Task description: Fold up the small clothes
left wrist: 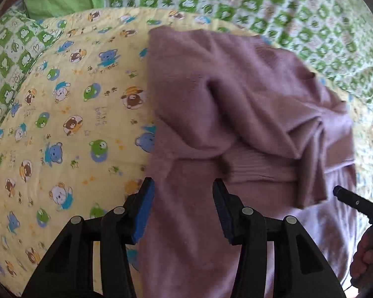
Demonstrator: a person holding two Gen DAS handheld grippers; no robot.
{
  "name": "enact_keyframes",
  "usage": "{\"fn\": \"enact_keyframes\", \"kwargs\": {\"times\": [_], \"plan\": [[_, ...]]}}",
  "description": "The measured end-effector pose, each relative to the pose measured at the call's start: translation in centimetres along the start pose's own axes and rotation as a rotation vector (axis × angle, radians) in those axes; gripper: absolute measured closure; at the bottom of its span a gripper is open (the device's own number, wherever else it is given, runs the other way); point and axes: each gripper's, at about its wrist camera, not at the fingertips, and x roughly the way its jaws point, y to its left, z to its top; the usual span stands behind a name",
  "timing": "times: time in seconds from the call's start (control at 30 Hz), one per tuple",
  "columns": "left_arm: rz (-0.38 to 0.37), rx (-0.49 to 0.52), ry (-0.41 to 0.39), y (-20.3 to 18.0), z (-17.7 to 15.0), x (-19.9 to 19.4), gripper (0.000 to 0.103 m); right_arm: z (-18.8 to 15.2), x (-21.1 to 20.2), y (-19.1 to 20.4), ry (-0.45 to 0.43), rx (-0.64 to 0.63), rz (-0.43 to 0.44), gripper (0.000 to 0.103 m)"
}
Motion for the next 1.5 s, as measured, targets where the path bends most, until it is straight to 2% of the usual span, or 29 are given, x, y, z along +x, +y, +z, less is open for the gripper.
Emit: {"fn": "enact_keyframes", "kwargs": {"times": [0.1,0.17,0.2,0.23,0.27,0.37,0.5,0.6,0.7,0.8,0.83,0.9,1.0,1.07,1.13,1.23,1.33,1.4,1.43,1.47,1.5], "plan": [[0.06,0.035,-0.012,-0.6,1.1,1.6,0.054,0.8,4.4,1.5,0.059,-0.015,-0.029,0.056],[0.101,0.06,-0.02,-1.7,2.1,2.8,0.054,1.2,6.4,1.8,0.092,0.011,0.013,0.057],[0.115,0.07,-0.02,-1.9,2.3,3.2,0.054,1.4,6.9,1.9,0.105,0.008,0.031,0.062],[0.13,0.081,-0.02,-2.2,2.5,3.7,0.054,1.5,7.1,2.2,0.115,-0.009,0.042,0.089],[0.152,0.092,-0.023,-2.5,2.7,4.0,0.053,1.7,6.9,2.6,0.124,-0.033,0.045,0.093],[0.167,0.085,-0.031,-3.0,3.0,4.6,0.053,3.8,2.3,3.5,0.061,-0.078,0.099,0.093],[0.098,0.112,-0.047,-2.9,2.0,3.9,0.054,9.7,-9.0,3.6,-0.152,-0.117,0.185,0.094],[0.069,0.136,-0.033,-3.3,1.7,4.3,0.054,12.8,-13.1,2.2,-0.211,-0.096,0.222,0.094],[0.063,0.142,-0.041,-3.2,1.7,4.5,0.054,14.1,-14.0,0.7,-0.239,-0.078,0.156,0.094],[0.094,0.104,-0.029,-3.1,2.4,5.8,0.051,14.7,-13.1,-2.2,-0.216,0.05,0.188,0.094],[0.116,0.081,-0.027,-3.1,2.8,6.1,0.052,14.7,-12.0,-3.5,-0.191,0.096,0.164,0.094],[0.129,0.041,-0.033,-3.0,3.4,6.2,0.052,14.3,-10.0,-6.3,-0.153,0.202,0.085,0.092],[0.152,0.0,-0.045,-3.2,4.8,6.4,0.052,12.8,-6.4,-10.4,-0.064,0.315,-0.112,0.089],[0.129,0.011,-0.048,-3.3,4.9,6.2,0.052,11.3,-5.6,-11.9,-0.054,0.32,-0.143,0.089],[0.138,0.046,-0.053,-3.7,4.8,6.1,0.052,10.3,-5.6,-11.8,-0.063,0.271,-0.155,0.086],[0.161,0.088,-0.048,-5.4,4.4,6.1,0.052,9.1,-6.2,-9.9,-0.09,0.111,-0.163,0.084],[0.153,0.063,-0.045,-5.2,4.4,6.3,0.052,8.3,-6.6,-7.4,-0.095,-0.109,-0.203,0.083],[0.144,0.041,-0.051,-4.8,4.7,6.3,0.052,8.1,-6.8,-6.6,-0.102,-0.199,-0.226,0.082],[0.138,0.04,-0.053,-4.3,4.7,6.3,0.052,8.0,-6.8,-6.3,-0.102,-0.239,-0.22,0.078],[0.139,0.054,-0.056,-4.3,5.0,6.4,0.052,7.9,-6.7,-6.1,-0.093,-0.268,-0.211,0.066],[0.147,0.068,-0.057,-4.2,5.1,6.6,0.052,7.8,-6.6,-6.3,-0.083,-0.288,-0.217,0.058]]}}
